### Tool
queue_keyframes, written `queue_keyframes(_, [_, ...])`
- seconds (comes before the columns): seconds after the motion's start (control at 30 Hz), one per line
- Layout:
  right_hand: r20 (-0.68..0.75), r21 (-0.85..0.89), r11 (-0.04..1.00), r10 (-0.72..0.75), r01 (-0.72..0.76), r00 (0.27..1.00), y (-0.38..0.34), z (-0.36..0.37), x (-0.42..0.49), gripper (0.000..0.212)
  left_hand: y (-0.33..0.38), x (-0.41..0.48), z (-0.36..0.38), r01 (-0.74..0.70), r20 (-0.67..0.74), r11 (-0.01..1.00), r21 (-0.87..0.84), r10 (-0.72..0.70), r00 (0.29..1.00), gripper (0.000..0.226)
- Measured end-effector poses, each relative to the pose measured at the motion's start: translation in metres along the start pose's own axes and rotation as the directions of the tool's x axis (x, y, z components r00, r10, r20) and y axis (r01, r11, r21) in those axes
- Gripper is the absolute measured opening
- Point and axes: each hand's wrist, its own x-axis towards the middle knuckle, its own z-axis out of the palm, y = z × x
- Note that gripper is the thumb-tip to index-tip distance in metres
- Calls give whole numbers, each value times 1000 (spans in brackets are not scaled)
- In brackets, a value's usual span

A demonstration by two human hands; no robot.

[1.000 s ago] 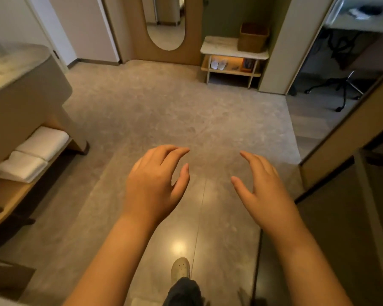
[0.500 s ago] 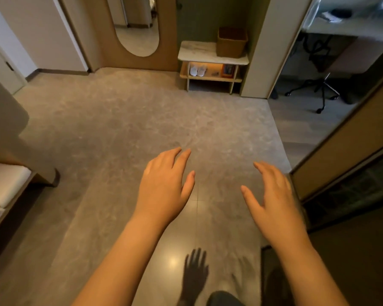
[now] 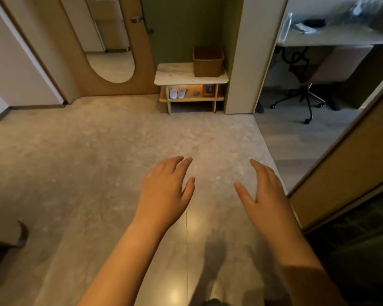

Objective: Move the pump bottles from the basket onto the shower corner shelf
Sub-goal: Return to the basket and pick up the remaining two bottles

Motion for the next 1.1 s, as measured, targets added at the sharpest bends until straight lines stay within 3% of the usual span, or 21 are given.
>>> queue_keyframes(0.17, [13, 66, 998, 22, -23, 1000, 27, -6, 86, 60, 5, 80, 25, -1, 18, 1000, 23, 1, 1000, 47])
queue_keyframes(0.33, [83, 60, 997, 44, -49, 996, 35, 17, 152, 61, -13, 130, 56, 74, 73, 994, -85, -68, 995, 47])
queue_keyframes(0.47, [61, 28, 999, -28, 26, 998, 37, 34, 201, 57, -31, 180, 75, 82, 74, 992, -96, -75, 994, 46])
queue_keyframes(0.53, [20, -2, 999, -34, 34, 999, 37, 43, 232, 57, -44, 211, 82, 75, 68, 992, -104, -68, 995, 45])
queue_keyframes(0.8, [106, -91, 995, -19, 29, 994, -10, 102, 401, 62, -114, 354, 99, 51, -41, 989, -140, -58, 998, 39])
queue_keyframes(1.1, [130, -172, 984, -27, 49, 991, -17, 125, 530, 59, -182, 495, 133, 54, 52, 996, -76, -50, 997, 42])
